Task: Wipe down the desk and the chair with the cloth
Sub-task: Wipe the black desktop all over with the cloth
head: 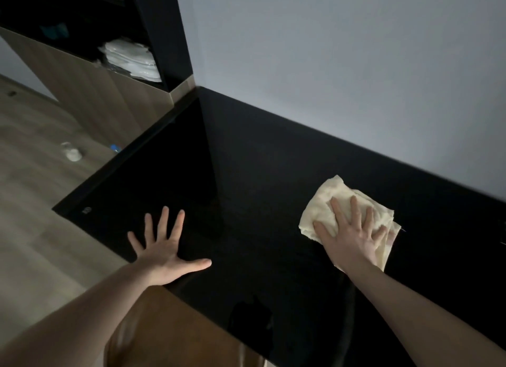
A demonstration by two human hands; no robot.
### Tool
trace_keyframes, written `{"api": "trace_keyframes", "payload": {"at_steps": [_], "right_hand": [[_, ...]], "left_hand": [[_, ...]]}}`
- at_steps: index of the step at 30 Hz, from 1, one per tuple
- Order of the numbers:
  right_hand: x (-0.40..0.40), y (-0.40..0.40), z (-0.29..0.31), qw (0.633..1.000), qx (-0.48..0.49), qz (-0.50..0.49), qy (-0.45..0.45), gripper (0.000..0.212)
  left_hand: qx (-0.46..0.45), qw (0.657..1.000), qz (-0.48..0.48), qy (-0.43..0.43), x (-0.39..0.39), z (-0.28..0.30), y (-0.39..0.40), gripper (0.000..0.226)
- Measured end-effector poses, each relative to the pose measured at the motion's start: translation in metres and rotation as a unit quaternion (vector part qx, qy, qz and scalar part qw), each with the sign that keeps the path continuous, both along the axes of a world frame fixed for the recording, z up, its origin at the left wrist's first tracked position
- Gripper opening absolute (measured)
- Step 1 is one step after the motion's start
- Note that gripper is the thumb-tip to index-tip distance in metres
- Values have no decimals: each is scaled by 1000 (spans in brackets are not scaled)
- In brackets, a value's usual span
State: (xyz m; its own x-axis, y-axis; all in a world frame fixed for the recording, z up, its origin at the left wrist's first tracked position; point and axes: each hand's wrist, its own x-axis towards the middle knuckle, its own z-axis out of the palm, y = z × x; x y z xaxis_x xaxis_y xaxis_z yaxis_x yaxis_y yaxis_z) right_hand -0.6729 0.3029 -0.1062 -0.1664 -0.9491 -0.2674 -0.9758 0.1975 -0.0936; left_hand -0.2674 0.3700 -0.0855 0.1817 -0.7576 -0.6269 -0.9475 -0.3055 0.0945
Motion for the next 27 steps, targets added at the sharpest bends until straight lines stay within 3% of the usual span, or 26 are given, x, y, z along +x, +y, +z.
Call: {"api": "trace_keyframes", "payload": {"at_steps": [7, 13, 21, 27], "right_hand": [[85, -25, 6, 998, -4, 52, -28, 84], [87, -29, 0, 996, -24, 57, -64, 88], [93, -26, 5, 997, -27, 22, -62, 87], [111, -22, 2, 997, -48, -60, -32, 84]], "left_hand": [[22, 1000, -12, 3, 7, -2, -1, 148], [51, 998, -26, -3, 4, 1, -8, 153], [89, 991, -100, -7, 10, 19, -53, 177], [149, 972, -181, 6, 15, 23, -82, 179]]}}
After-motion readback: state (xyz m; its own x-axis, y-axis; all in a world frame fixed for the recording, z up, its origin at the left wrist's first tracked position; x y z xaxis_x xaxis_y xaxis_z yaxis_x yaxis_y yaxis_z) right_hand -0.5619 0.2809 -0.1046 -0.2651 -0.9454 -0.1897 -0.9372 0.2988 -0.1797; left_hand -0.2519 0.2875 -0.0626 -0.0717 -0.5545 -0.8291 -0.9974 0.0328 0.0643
